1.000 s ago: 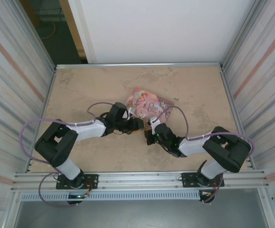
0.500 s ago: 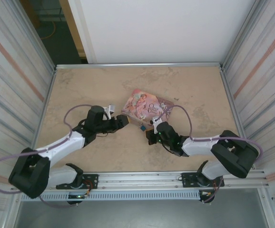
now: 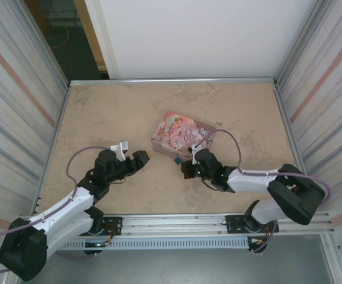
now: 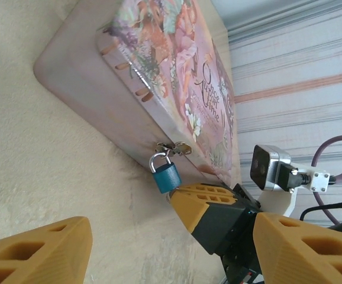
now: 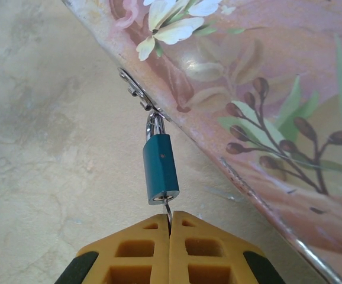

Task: Unlock a padlock with a key

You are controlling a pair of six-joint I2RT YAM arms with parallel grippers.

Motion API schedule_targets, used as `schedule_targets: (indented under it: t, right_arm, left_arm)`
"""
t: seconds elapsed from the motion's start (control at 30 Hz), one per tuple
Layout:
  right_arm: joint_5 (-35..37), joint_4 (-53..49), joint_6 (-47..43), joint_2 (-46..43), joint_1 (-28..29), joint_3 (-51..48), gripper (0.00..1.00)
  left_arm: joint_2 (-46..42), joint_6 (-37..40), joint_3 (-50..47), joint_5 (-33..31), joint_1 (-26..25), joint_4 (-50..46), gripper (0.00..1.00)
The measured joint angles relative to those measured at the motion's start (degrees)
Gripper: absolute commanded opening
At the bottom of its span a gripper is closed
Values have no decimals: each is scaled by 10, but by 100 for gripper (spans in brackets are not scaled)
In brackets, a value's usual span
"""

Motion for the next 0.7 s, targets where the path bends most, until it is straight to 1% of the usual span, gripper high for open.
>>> schedule_targets:
  t: [0.13,0.3,0.5,0.7]
  right_arm:
    - [-8,-1,32,0,0,0,0]
    - [-11,-3,57,0,0,0,0]
    - [-12,-9,62,0,0,4,0]
    - [-13,-13,62,0,0,7,0]
  left_arm:
    - [13,-29,-19,6,0,37,72]
    - [55,-57,-24,20,0,80,68]
    - [131,-84,-24,47,-1,151,65]
    - [209,-96,-16,61,-17,206,63]
